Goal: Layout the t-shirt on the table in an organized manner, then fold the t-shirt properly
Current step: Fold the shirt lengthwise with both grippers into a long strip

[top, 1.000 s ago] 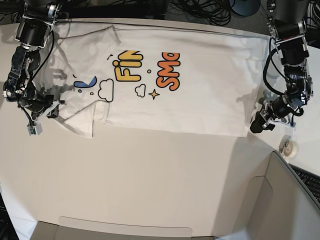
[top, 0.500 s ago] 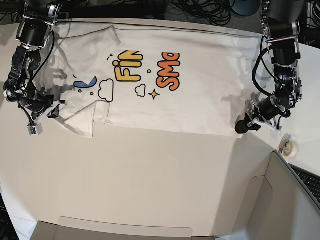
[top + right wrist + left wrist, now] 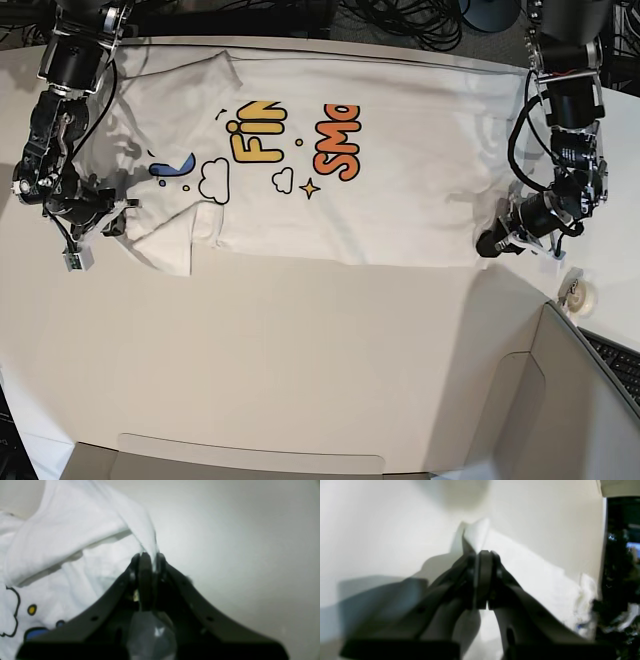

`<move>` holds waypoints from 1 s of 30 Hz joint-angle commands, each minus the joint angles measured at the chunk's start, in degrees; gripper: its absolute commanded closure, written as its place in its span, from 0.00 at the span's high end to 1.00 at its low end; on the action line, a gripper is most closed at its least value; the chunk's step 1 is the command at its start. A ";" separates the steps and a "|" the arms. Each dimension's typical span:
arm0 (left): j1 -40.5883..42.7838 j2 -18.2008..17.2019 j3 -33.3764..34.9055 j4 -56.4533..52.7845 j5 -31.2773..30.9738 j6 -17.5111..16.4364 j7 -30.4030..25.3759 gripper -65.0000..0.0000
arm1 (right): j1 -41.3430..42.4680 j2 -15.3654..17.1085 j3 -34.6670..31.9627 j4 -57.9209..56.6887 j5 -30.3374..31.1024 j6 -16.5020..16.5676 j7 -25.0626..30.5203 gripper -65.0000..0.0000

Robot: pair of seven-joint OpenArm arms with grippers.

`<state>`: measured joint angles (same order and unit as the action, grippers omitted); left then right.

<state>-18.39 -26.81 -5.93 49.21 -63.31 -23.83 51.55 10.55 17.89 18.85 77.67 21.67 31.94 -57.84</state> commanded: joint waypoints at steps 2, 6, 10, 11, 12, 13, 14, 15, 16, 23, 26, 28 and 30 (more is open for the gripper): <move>-1.26 -2.69 -0.09 2.96 -1.26 -0.65 -0.34 0.00 | 0.57 0.97 0.18 2.73 0.79 0.54 1.10 0.00; -1.26 -4.18 -0.62 5.69 -1.35 -0.65 4.32 0.00 | -2.06 1.06 0.71 7.56 0.79 0.54 1.10 0.00; 1.47 -5.85 -0.79 9.47 -1.44 -0.74 6.34 0.00 | -5.67 1.14 0.88 13.01 0.79 0.54 1.10 0.00; 2.26 -6.29 -0.79 10.70 -1.53 -0.74 6.52 0.00 | -6.90 1.14 0.88 14.77 0.79 0.54 1.10 0.00; 3.32 -6.64 -0.79 12.02 -1.53 -0.74 6.60 0.00 | -7.95 1.23 0.88 16.27 0.79 0.45 1.10 0.00; 4.37 -6.73 -0.79 13.34 -1.53 -0.74 6.60 0.00 | -8.92 1.23 0.88 17.50 0.79 0.45 1.10 0.00; 5.95 -7.35 -1.49 15.18 -1.53 -0.74 6.69 0.00 | -10.06 1.23 0.88 18.99 0.79 0.45 1.10 0.00; 7.36 -7.70 -2.64 16.77 -1.53 -0.74 6.69 0.00 | -11.03 1.23 0.88 20.22 0.79 0.45 1.10 0.00; 9.03 -7.79 -3.78 18.35 -1.53 -0.74 6.69 0.00 | -11.91 1.32 0.88 21.36 0.79 0.45 1.10 0.00; 17.73 -7.96 -13.63 28.55 -1.35 -0.74 11.00 0.00 | -18.50 1.14 6.86 29.36 0.88 0.45 1.19 0.00; 18.61 -7.87 -17.32 30.48 -1.35 -0.74 16.27 0.00 | -21.23 1.14 9.50 31.91 0.88 0.54 1.10 0.00; 19.40 -7.79 -19.16 31.71 -1.35 -0.74 19.00 0.00 | -23.07 1.14 10.12 33.32 0.88 0.54 1.10 0.00; 20.90 -7.70 -21.10 33.47 -1.35 -0.74 20.58 0.00 | -24.92 1.14 10.12 34.11 0.97 0.54 1.10 0.00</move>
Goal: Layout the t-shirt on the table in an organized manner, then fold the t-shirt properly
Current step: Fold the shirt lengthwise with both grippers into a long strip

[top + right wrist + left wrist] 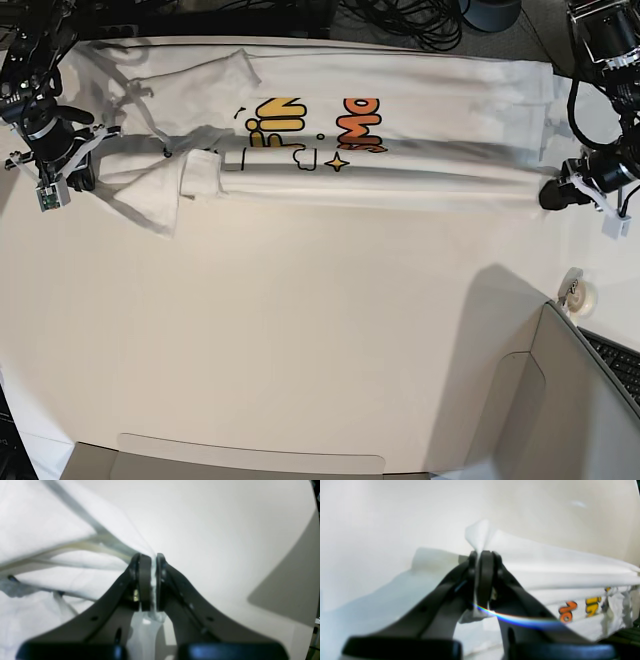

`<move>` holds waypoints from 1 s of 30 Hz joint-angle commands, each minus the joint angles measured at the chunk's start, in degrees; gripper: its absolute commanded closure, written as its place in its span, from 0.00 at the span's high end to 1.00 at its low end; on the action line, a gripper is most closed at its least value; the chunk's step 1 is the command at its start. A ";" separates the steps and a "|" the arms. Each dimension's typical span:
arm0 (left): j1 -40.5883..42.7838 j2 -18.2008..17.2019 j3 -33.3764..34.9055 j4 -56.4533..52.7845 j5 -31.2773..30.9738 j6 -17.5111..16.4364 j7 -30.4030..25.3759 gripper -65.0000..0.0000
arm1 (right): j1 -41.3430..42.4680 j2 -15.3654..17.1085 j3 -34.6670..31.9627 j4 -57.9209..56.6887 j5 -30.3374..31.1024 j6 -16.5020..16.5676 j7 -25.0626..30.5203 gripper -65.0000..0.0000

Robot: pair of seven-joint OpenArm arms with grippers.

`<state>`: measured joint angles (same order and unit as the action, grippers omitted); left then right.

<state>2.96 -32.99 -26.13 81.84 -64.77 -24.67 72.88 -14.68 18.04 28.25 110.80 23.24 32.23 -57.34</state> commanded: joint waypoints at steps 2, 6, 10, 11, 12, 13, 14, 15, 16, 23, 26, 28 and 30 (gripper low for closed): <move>0.86 -1.42 -1.87 2.77 0.11 0.09 -0.13 0.00 | -1.45 0.81 0.72 1.06 -0.61 0.26 0.59 0.00; 3.24 -1.69 -1.87 3.65 0.11 0.01 -0.22 0.00 | -4.44 -0.86 1.42 1.06 -0.61 0.26 0.59 0.00; 5.61 -1.69 -1.87 3.83 0.11 0.01 -0.31 0.00 | -6.55 -1.56 2.56 1.06 -0.61 0.26 0.59 0.00; 6.14 -1.60 -1.87 3.83 0.11 0.01 -0.31 0.00 | -6.99 -1.47 2.65 1.06 -0.61 0.26 0.59 0.00; 6.58 -1.51 -1.87 3.91 0.11 0.01 -0.31 0.00 | -7.43 -1.47 2.65 1.06 -0.61 0.26 0.59 0.00; 6.93 -1.51 -1.87 3.91 0.11 0.01 -0.31 0.00 | -7.78 -1.47 2.65 1.06 -0.70 0.26 0.59 0.00; 7.46 -1.51 -1.87 3.91 0.11 0.01 -0.31 0.00 | -7.87 -1.47 2.65 1.06 -0.70 0.26 0.59 0.00; 8.07 -1.42 -1.87 3.91 0.11 0.01 -0.31 0.00 | -8.14 -1.47 2.65 1.06 -0.70 0.26 0.59 0.00; 8.60 -1.42 -1.87 3.91 0.11 0.01 -0.40 0.00 | -8.22 -1.47 2.56 1.06 -0.70 0.26 0.59 0.00; 10.80 -1.42 -1.34 3.91 0.20 0.01 -0.13 0.00 | -8.49 -1.12 2.56 0.80 -1.13 0.26 0.15 0.00; 11.15 -1.42 -1.34 3.91 0.20 0.01 -0.22 0.00 | -8.22 -1.12 2.56 0.80 -1.13 0.26 -2.83 0.00; 11.15 -1.42 -1.34 3.91 0.29 0.01 -0.05 0.00 | -8.22 -1.12 2.48 0.80 -1.13 0.26 -3.10 0.00; 11.59 -1.42 -1.34 3.91 0.29 0.01 -0.05 0.00 | -8.22 -1.12 2.48 0.80 -1.22 0.26 -3.19 0.00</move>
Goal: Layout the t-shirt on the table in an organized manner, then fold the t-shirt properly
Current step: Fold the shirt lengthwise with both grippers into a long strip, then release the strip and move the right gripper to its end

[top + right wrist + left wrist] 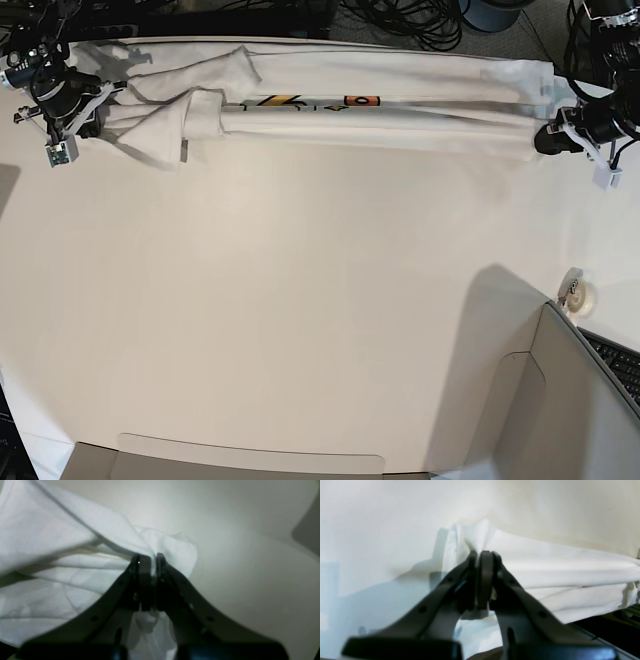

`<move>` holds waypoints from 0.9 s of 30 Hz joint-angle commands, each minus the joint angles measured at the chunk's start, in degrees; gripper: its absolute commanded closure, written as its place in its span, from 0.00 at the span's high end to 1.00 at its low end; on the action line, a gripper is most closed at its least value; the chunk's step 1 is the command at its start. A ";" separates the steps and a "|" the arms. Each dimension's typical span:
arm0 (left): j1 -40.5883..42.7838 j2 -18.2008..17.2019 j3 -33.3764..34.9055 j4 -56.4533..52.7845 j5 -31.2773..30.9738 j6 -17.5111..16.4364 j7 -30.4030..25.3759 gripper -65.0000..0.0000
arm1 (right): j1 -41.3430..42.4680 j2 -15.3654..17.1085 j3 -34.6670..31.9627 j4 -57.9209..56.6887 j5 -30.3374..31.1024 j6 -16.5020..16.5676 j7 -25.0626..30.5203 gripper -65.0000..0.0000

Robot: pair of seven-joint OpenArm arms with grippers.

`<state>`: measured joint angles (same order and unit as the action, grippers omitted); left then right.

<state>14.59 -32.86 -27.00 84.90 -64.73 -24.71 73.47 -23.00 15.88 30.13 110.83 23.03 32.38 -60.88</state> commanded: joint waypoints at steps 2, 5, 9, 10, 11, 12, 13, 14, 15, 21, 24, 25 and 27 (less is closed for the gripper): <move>0.75 -1.56 -0.47 0.85 0.25 0.14 -0.64 0.00 | 0.10 1.04 0.60 0.78 -1.00 0.10 0.36 0.00; 0.75 -1.56 -0.38 0.85 0.25 0.14 -0.64 0.09 | 0.02 1.04 0.60 0.78 -1.00 0.01 0.27 0.05; 2.16 -1.56 -0.47 0.85 0.25 0.23 -0.72 0.33 | -0.25 0.96 0.33 0.78 -1.00 0.01 0.27 0.30; 2.25 -1.56 -0.47 0.85 0.25 0.23 -0.72 0.38 | -0.25 0.87 0.33 0.78 -0.92 0.01 0.27 0.37; 2.25 -1.56 -0.47 0.85 0.25 0.23 -0.64 0.39 | -0.25 0.78 0.51 0.87 -0.65 0.01 0.27 0.42; 2.25 -1.56 -0.47 0.85 0.25 0.23 -0.64 0.39 | -0.25 0.69 0.60 1.04 -0.48 0.01 0.27 0.47; 2.25 -1.47 -0.47 0.85 0.25 0.23 -0.64 0.38 | -0.25 0.69 0.60 1.22 -0.39 0.01 0.27 0.51; 2.25 -1.47 -0.47 0.85 0.25 0.23 -0.64 0.38 | -0.07 0.69 0.60 1.48 -0.04 0.01 0.27 0.53; 2.16 -1.47 -0.47 0.85 0.25 0.23 -0.55 0.37 | 0.02 0.69 0.68 2.10 0.49 0.01 0.27 0.54; 2.16 -1.47 -0.64 0.85 0.16 0.23 -0.55 0.36 | 2.21 1.13 0.77 6.32 6.64 0.01 0.27 0.54; 2.25 -1.47 -0.56 0.85 0.16 0.23 -0.55 0.36 | 4.24 0.87 0.07 6.14 9.02 0.01 0.27 0.54; 2.25 -1.38 -0.56 0.85 0.16 0.23 -0.55 0.36 | 5.29 0.60 -0.55 6.05 9.11 0.01 0.27 0.54; 2.25 -1.29 -0.56 0.85 0.16 0.23 -0.55 0.36 | 7.75 0.60 -3.54 5.88 7.87 -0.16 0.18 0.54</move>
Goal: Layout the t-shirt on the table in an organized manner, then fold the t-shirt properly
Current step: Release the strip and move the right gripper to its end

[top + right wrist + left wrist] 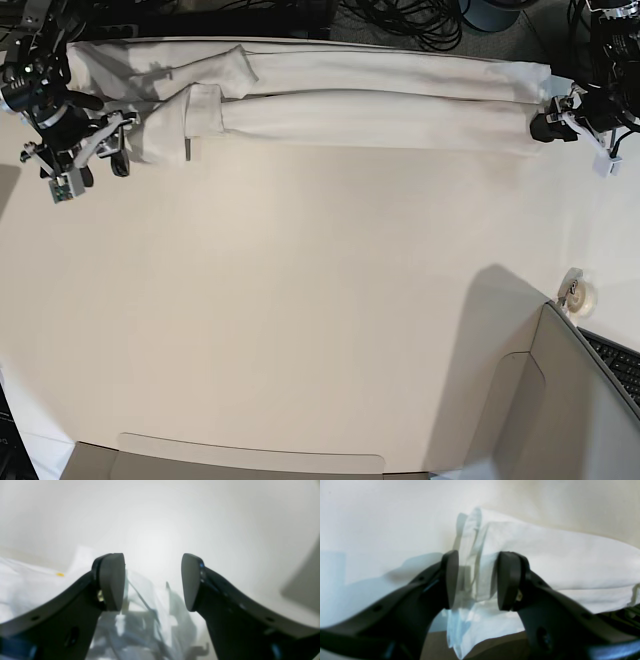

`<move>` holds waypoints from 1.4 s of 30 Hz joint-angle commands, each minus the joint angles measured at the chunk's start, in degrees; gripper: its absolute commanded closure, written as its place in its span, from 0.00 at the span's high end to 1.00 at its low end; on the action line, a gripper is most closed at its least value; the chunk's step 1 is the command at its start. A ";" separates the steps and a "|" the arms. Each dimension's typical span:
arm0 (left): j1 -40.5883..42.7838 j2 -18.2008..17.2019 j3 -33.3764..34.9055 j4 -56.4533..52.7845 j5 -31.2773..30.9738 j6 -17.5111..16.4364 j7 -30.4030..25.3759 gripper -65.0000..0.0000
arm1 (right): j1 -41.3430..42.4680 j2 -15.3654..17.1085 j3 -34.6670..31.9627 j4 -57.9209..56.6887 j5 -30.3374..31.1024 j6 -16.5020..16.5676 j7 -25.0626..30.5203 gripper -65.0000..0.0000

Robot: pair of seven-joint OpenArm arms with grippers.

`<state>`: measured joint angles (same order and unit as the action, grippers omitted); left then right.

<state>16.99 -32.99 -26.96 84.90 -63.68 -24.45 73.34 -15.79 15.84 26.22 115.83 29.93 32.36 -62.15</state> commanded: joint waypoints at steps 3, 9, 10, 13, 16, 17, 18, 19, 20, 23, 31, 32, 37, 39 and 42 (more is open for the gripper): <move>-0.16 -0.37 -0.60 0.85 -0.89 -0.04 -0.42 0.36 | 4.41 0.65 -4.11 0.34 -2.28 -0.14 -1.72 0.54; -0.16 -0.11 -0.60 0.85 -0.89 -0.04 -0.42 0.36 | 8.01 -0.06 -9.65 -1.15 -9.05 -0.14 -6.82 0.54; -0.16 -0.11 -0.60 0.85 -0.89 -0.04 -0.42 0.36 | 7.92 -0.06 -9.65 -1.15 -9.49 -0.14 -6.82 0.54; -0.16 -0.11 -0.60 0.85 -0.89 -0.04 -0.42 0.36 | 6.87 -0.06 -9.73 -1.06 -9.58 -0.14 -6.90 0.54; -0.16 -0.11 -0.60 0.85 -0.89 -0.04 -0.42 0.36 | 6.60 -0.06 -9.91 -0.97 -9.58 -0.14 -6.99 0.54; -0.16 -0.11 -0.60 0.85 -0.89 -0.04 -0.42 0.36 | 6.25 -0.06 -9.91 -0.97 -9.67 -0.14 -6.99 0.54; -0.16 -0.11 -0.60 0.85 -0.89 -0.04 -0.42 0.36 | 5.81 -0.06 -9.91 -0.97 -9.67 -0.14 -6.99 0.54; -0.16 -0.11 -0.60 0.85 -0.89 -0.04 -0.42 0.36 | 5.73 0.12 -9.91 -0.97 -9.67 -0.14 -6.99 0.54; -0.16 -0.11 -0.60 0.85 -0.89 -0.04 -0.42 0.36 | 5.29 0.12 -10.00 -0.97 -9.67 -0.14 -6.99 0.54; -0.16 -0.11 -0.60 0.85 -0.80 -0.04 -0.42 0.36 | 4.58 0.21 -10.00 -0.97 -9.67 -0.14 -7.34 0.54; -0.42 -0.11 -0.51 0.77 -0.80 -0.04 -0.42 0.36 | 4.58 0.21 -10.00 -0.97 -9.67 0.12 -10.86 0.54; -0.42 -0.11 -0.51 0.77 -0.80 -0.04 -0.42 0.36 | 4.58 0.21 -10.00 -0.97 -9.67 0.12 -10.95 0.53; -0.51 -0.11 -0.51 0.68 -0.80 -0.04 -0.42 0.36 | 4.67 -0.14 -10.09 -0.97 -9.58 0.12 -11.04 0.06; -0.51 -0.11 -0.51 0.68 -0.80 -0.04 -0.42 0.36 | 4.32 0.21 -10.96 -0.53 -9.58 0.21 -11.04 0.00; -0.51 -0.11 -0.51 0.59 -0.80 -0.04 -0.42 0.36 | 3.53 1.26 -13.87 0.96 -9.49 0.21 -10.95 0.00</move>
<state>16.80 -31.75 -26.96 84.88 -63.66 -24.47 73.45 -12.47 16.36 11.94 115.66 19.90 32.40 -73.65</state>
